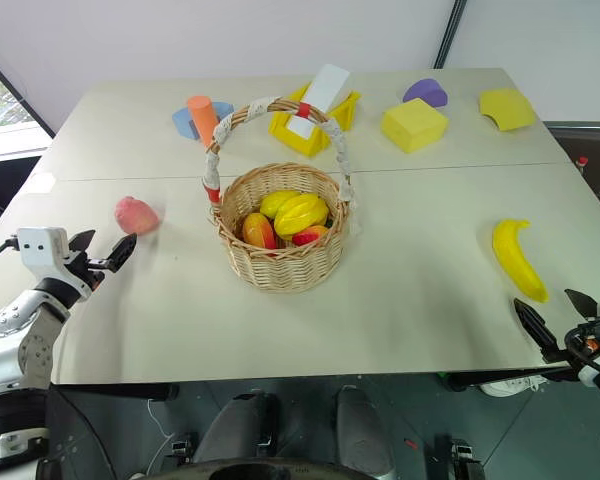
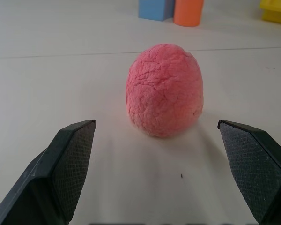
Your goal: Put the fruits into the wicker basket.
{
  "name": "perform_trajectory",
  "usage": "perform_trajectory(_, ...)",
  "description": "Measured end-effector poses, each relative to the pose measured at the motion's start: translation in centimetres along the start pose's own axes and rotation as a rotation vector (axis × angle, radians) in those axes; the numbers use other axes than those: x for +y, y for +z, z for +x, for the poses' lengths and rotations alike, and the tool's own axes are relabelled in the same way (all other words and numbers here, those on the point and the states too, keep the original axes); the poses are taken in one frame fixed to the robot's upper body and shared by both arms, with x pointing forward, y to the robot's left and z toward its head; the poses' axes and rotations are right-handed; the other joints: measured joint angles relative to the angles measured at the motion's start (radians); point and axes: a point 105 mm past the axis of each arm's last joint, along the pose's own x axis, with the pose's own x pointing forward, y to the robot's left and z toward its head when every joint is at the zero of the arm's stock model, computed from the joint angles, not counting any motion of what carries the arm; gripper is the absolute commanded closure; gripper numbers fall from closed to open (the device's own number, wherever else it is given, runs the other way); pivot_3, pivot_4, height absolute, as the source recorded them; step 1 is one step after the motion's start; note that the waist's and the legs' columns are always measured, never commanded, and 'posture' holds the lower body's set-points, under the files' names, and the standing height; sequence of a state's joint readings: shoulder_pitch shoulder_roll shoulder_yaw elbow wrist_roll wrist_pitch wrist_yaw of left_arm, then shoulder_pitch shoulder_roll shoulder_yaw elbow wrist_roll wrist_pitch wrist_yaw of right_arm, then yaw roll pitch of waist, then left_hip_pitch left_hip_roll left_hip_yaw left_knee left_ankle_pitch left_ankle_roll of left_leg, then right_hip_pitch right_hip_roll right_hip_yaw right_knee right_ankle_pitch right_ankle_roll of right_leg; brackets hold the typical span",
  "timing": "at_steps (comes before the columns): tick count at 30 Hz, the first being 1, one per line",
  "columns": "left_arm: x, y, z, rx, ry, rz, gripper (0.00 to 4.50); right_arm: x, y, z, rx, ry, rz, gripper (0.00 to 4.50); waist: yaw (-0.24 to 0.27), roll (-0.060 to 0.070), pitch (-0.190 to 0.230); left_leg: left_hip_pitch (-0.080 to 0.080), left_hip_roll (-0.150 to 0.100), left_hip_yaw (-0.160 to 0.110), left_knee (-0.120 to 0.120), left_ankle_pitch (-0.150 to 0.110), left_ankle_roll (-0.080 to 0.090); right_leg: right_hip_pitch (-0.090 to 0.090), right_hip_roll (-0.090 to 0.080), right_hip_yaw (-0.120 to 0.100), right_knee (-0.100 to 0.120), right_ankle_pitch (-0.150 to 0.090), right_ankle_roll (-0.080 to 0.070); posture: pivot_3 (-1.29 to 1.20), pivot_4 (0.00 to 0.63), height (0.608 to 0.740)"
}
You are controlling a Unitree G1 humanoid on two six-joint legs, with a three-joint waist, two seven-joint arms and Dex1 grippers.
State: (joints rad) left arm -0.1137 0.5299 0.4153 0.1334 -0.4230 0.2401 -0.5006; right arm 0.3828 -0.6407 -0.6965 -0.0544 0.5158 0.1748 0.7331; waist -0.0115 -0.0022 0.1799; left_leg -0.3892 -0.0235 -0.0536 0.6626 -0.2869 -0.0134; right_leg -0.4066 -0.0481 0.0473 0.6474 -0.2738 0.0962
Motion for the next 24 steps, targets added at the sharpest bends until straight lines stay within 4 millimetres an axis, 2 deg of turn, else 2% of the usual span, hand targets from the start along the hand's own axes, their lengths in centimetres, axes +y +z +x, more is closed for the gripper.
perform_trajectory(9,-0.2,-0.1,0.0,0.013,-0.007,-0.029,0.0,0.0,0.4,0.3,-0.017,0.003,-0.003,0.03,0.0,0.0,0.0,0.0,0.0,0.0,0.0,0.0,0.0,0.0,0.0,0.0,0.0,0.0,0.0,0.0,0.15,0.74)
perform_trajectory(15,-0.4,0.1,0.1,0.001,-0.02,-0.047,0.0,0.2,1.7,1.1,-0.069,0.013,-0.015,0.03,-0.001,0.0,0.0,0.0,0.0,0.0,0.0,0.0,0.0,0.0,0.0,0.0,0.0,0.0,0.0,0.0,0.15,0.74)
perform_trajectory(19,-0.6,0.5,0.1,-0.019,-0.038,-0.066,0.0,1.7,4.1,2.2,-0.136,0.081,-0.032,0.03,-0.002,0.0,0.0,0.0,0.0,0.0,0.0,0.0,0.0,0.0,0.0,0.0,0.001,0.0,0.0,0.0,0.15,0.74)
perform_trajectory(24,-1.0,1.3,0.1,-0.044,-0.055,-0.053,0.0,5.2,7.6,3.0,-0.191,0.248,-0.073,0.03,0.001,-0.001,0.0,0.0,0.0,0.0,0.0,0.0,0.0,0.0,0.0,0.0,0.001,0.0,0.0,0.0,0.15,0.74)
